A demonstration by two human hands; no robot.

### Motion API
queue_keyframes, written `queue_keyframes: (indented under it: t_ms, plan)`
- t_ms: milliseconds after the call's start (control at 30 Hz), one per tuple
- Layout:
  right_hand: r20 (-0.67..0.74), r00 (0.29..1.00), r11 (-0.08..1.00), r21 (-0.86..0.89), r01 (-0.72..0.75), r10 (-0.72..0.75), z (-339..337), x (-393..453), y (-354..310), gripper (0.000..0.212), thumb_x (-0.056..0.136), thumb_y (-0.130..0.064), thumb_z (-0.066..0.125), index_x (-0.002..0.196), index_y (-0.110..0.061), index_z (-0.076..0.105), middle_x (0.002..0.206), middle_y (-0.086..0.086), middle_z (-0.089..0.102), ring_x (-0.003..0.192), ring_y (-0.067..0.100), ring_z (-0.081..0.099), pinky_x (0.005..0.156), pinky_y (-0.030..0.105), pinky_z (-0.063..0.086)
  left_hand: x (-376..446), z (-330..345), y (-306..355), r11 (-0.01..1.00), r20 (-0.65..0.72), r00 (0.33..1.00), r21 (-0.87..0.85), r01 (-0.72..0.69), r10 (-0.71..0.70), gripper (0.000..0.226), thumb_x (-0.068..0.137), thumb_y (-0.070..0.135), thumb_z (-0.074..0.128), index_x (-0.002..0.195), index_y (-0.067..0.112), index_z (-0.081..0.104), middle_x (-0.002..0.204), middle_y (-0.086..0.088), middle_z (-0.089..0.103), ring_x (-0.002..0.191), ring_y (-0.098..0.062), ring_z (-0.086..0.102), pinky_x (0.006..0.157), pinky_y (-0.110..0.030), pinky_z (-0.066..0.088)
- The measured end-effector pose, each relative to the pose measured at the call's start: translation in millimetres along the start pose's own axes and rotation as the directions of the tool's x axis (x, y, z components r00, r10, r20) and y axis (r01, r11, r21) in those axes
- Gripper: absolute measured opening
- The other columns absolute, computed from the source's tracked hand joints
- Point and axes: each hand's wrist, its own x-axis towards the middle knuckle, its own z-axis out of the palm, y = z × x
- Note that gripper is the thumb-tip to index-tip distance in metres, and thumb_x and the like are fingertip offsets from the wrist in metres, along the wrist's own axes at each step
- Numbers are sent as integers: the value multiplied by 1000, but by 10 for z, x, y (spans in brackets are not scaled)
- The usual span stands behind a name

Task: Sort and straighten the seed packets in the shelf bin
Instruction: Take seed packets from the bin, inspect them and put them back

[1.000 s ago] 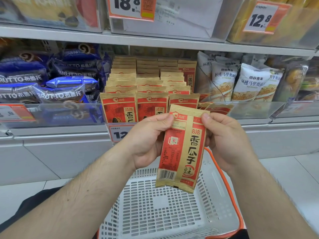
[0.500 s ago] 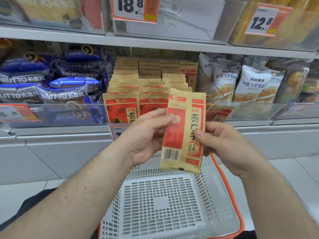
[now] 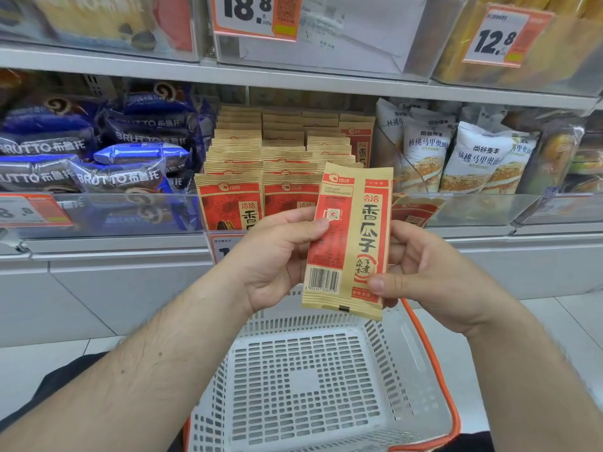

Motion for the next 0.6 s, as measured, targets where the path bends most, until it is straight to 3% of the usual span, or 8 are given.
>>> queue_keyframes:
  t_ms: [67, 100, 200, 267, 367, 467, 533, 600]
  plan:
    - [-37, 999, 992, -129, -12, 7, 32, 2, -4, 68, 66, 1, 76, 127, -15, 52, 105, 11, 75, 68, 22, 73, 53, 24, 54, -10, 24, -17, 990, -61, 997, 138, -40, 49, 24, 97, 8, 58, 117, 13, 70, 104, -9, 77, 88, -22, 73, 66, -37, 62]
    - [-59, 998, 978, -206, -21, 9, 41, 8, 6, 70, 68, 2, 79, 128, -20, 52, 107, 9, 74, 68, 24, 73, 55, 27, 55, -14, 32, -31, 979, -87, 993, 192, -62, 80, 24, 98, 8, 59, 117, 15, 70, 102, -5, 78, 86, -19, 75, 64, -34, 61]
    - [-109, 993, 848, -530, -26, -37, 99, 17, 18, 78, 71, -5, 86, 130, -40, 49, 108, -6, 71, 64, 13, 71, 60, 30, 55, -9, 37, -89, 945, -80, 984, 302, -127, 158, 28, 93, 18, 70, 121, 21, 67, 108, 2, 76, 102, -19, 73, 84, -42, 60]
    - [-87, 994, 744, -668, -12, -62, 175, 11, 5, 82, 68, -15, 89, 128, -50, 46, 102, -14, 71, 60, 9, 68, 58, 26, 53, -11, 40, -118, 928, -33, 986, 344, -143, 164, 45, 81, 33, 82, 122, 24, 64, 112, 5, 75, 106, -16, 71, 90, -43, 57]
    - [-10, 993, 734, -674, 83, -121, 205, 8, 7, 68, 68, -33, 87, 124, -51, 52, 97, -16, 71, 62, 14, 68, 61, 33, 58, -3, 35, -133, 951, 4, 991, 282, -127, 132, 61, 69, 33, 87, 123, 20, 63, 111, 3, 75, 104, -17, 72, 86, -40, 59]
    - [-42, 967, 829, -526, 192, -251, 159, 17, 27, 41, 78, -50, 67, 116, -37, 65, 99, -11, 72, 72, 17, 68, 64, 35, 58, 14, 6, -145, 943, 61, 991, 304, -133, 120, 55, 70, 25, 85, 121, 19, 66, 111, -1, 75, 104, -20, 72, 84, -40, 59]
    - [-132, 939, 873, -429, 234, -317, 175, 32, 39, 27, 86, -44, 58, 106, -28, 69, 89, -9, 73, 72, 12, 67, 63, 24, 53, 16, -4, -166, 922, 114, 986, 356, -152, 119, 49, 70, 23, 80, 118, 21, 67, 107, 0, 75, 103, -19, 72, 81, -35, 59]
    - [-211, 915, 864, -451, 222, -345, 225, 57, 57, 20, 90, -33, 53, 91, -21, 69, 78, -4, 70, 68, 12, 65, 60, 26, 53, 0, 23, -184, 921, 158, 982, 358, -151, 99, 44, 71, 20, 78, 114, 22, 68, 101, 4, 75, 98, -13, 72, 74, -26, 56]
